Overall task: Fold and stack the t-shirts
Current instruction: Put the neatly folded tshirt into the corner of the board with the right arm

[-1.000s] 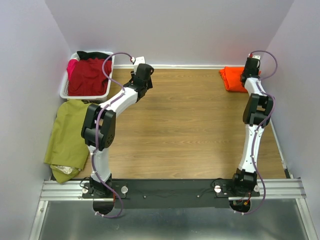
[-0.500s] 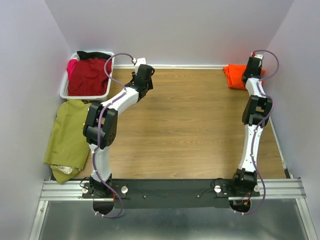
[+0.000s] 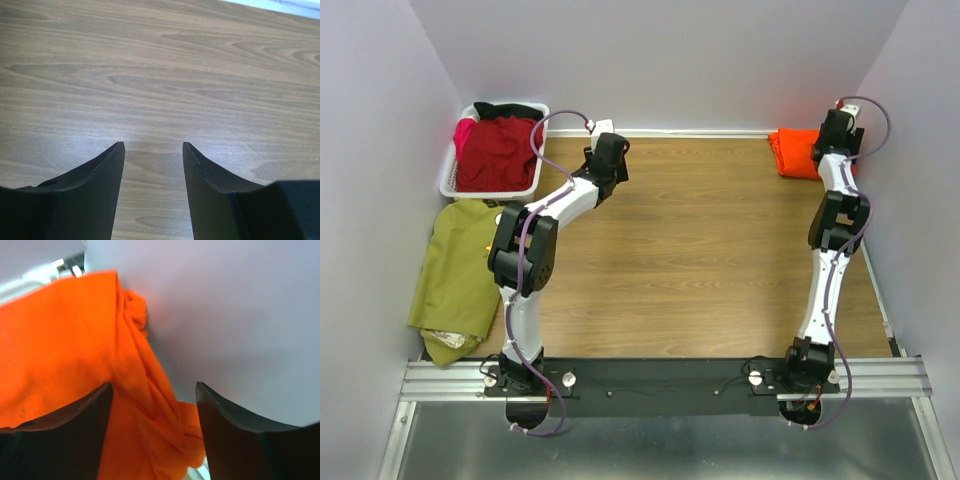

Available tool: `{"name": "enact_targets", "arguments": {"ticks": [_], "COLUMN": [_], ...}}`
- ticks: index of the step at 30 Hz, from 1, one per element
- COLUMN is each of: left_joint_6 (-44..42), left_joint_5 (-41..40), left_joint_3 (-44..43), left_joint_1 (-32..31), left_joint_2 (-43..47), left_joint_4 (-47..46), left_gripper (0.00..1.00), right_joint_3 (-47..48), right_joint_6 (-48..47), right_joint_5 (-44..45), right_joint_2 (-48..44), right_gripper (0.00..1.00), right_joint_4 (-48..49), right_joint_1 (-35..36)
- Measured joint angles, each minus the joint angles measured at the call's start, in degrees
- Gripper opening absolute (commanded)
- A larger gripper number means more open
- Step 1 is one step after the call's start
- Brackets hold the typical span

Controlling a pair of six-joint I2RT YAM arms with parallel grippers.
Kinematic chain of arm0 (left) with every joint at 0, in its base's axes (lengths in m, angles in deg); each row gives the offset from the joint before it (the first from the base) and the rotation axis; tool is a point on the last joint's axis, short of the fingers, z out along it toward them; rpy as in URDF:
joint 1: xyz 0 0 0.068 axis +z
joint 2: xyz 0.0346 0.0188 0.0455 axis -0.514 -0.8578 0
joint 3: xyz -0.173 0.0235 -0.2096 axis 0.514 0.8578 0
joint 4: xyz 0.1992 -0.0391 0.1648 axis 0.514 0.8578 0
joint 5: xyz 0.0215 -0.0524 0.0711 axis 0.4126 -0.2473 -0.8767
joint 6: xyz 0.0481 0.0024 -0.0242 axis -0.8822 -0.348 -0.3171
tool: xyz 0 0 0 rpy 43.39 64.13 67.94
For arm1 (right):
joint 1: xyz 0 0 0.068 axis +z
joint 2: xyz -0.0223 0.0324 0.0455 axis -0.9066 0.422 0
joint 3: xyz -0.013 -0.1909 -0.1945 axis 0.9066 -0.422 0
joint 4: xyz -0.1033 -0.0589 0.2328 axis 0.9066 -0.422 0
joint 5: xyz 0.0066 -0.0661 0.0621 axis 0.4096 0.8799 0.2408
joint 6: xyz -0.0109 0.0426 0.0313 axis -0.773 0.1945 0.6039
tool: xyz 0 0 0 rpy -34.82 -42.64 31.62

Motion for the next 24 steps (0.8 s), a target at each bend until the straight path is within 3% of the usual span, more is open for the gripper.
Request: {"name": "enact_targets", "arguments": {"ticks": [14, 24], "left_joint_6": [-1.84, -3.32], "left_joint_5": [1.25, 0.68], "left_joint_3": [8.11, 18.05], "left_joint_1": [-0.15, -4.31], "left_joint_2": [5.22, 16.04], "left_joint_4": [-6.25, -11.8], "left_gripper": [0.59, 0.65], "right_joint_3": [-7.5, -34.03], "right_joint_6": [2.4, 9.53], "right_joint_5": [-0.04, -5.95], "right_joint_2": [-17.2, -40.22], "right_gripper": [0.77, 0.77], "right_joint_4": [0.79, 2.01], "right_joint_1": [0.72, 10.91]}}
